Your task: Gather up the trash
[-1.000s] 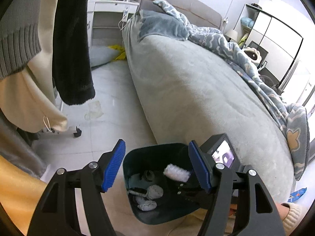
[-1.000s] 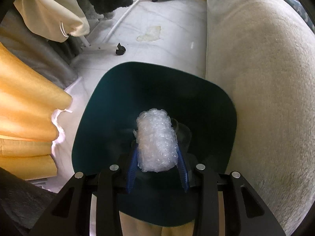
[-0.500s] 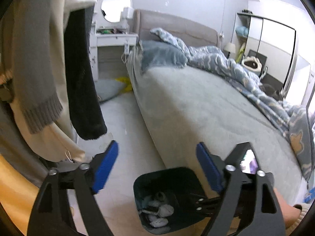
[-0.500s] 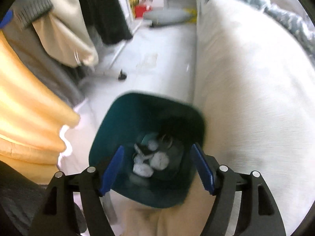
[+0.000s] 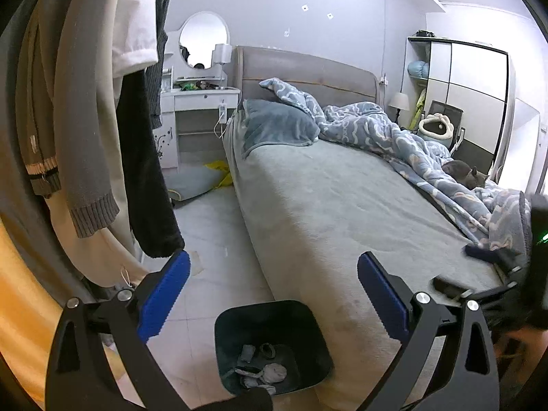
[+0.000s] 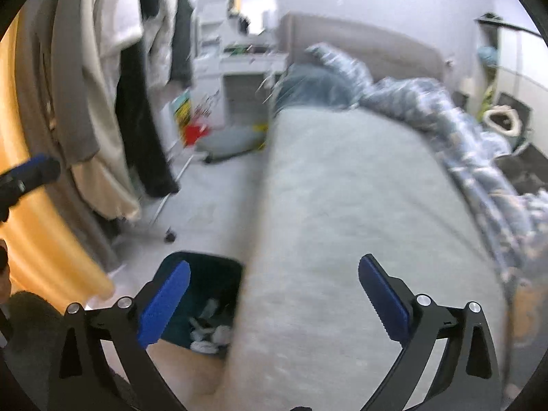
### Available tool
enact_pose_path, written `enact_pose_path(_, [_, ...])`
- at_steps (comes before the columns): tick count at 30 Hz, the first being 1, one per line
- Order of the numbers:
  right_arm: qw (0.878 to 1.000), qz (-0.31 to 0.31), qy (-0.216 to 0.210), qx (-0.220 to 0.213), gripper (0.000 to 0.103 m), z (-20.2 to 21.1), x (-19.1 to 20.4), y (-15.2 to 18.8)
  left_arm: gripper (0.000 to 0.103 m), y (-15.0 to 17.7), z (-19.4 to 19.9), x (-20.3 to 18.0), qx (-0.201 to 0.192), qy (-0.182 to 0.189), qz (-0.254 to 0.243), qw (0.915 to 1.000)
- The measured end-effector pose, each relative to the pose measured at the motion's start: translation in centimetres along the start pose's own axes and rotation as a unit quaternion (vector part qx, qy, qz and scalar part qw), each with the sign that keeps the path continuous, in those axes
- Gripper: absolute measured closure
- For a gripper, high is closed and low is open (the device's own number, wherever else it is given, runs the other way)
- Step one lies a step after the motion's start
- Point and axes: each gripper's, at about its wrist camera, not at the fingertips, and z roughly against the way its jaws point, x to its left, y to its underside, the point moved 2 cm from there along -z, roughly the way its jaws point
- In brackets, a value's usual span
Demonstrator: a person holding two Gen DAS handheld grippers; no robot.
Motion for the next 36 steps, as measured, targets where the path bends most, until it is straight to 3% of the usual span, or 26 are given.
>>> enact_pose_path(6, [0.997,-0.002,0.051,-0.053,0.003,7.0,-4.3,1.5,0.003,1.4,0.9,-1.3,0.007,0.016,0.01,0.9998])
enact_pose_path(12, [0.993,-0.031,0.091,-0.075,0.003,12.2,-7.3,4.9,0.003,3.6,3.7,-2.9,-0.005,0.021,-0.029,0.9993])
enact_pose_path(16, [0.989,-0.037,0.118,-0.078,0.003,14.5,-7.8,7.3,0.003,5.7,4.5,-3.9,-0.01,0.004,-0.056,0.9984])
enact_pose_path(20, [0.99,-0.049,0.107,-0.078,0.003,15.0,-8.1,9.7,0.003,5.9,5.1,-4.0,-0.024,0.002,-0.053,0.9983])
enact_pose_path(26, [0.99,-0.077,0.068,-0.099,0.003,16.2,-8.7,10.1,0.003,6.5,5.3,-3.9,-0.019,-0.003,-0.054,0.9984])
enact_pose_path(36, [0.993,-0.047,0.057,-0.093,0.003,16.4,-7.0,10.2,0.003,6.7,5.4,-3.4,-0.011,-0.004,-0.047,0.9988])
